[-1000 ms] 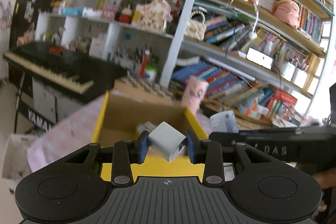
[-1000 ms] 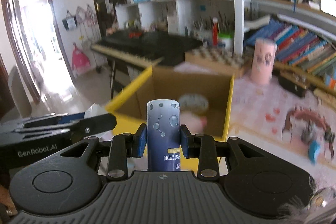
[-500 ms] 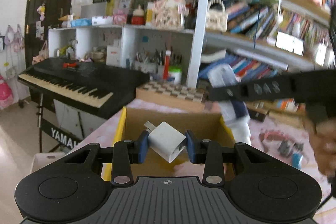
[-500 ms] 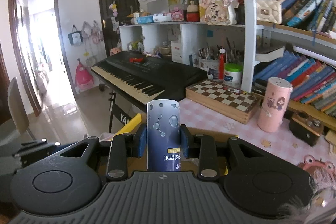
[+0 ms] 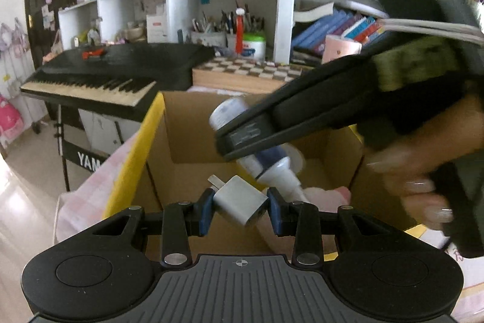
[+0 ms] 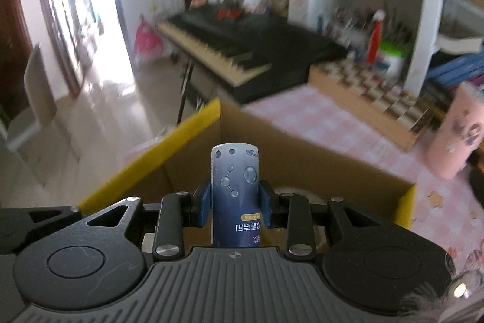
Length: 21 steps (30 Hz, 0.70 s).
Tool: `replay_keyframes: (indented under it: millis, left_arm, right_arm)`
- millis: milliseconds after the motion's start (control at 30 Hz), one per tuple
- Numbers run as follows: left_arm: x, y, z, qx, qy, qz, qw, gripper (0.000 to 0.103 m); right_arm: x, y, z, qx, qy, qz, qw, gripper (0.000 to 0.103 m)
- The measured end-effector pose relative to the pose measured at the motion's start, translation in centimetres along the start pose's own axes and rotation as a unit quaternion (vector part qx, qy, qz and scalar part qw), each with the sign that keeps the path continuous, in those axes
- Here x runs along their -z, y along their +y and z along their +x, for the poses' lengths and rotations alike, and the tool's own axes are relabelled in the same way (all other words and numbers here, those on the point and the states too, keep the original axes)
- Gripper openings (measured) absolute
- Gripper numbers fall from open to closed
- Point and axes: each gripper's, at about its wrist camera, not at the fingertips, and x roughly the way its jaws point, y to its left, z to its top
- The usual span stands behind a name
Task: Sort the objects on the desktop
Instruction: 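Lower the charger cube into the box with the left tool while the right tool drops the tube inside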
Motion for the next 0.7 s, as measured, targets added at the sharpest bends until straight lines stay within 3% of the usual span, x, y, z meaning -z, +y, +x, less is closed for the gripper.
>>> replay_keyframes:
  millis: [367,467,533,567,700]
  left_arm:
    - [0.3,0.5,1.2,-0.011,0.021,-0.028,0.9993,0.036]
    - [0.2,0.4,1.1,-0.012,0.017,-0.028,0.9994,0.037]
    - [0.1,0.4,1.1,-0.013,0.016,-0.028,0.9994,0.039]
    - [0.1,0.4,1.1,-0.014,0.014,-0.028,0.9994,0.042]
    - [0.0,0.4,0.2,-0.011,-0.002,-0.032,0.9994,0.050]
  right_arm:
    - [0.2,-0.9,6.7,-0.033,0.133,0.022,0.990,0.030]
    - [0.2,-1.2,6.6,-0.032,0.127,0.024,0.991,0.035]
    - [0.2,-1.2,6.0,-0.038,0.116,0.028,0.992,0.052]
    - [0.1,-1.3,5.6,-0.032,0.107,0.027,0.993,0.055]
    - [-0.4,-1.7,3.8,-0.024,0.071,0.035,0.997,0.057]
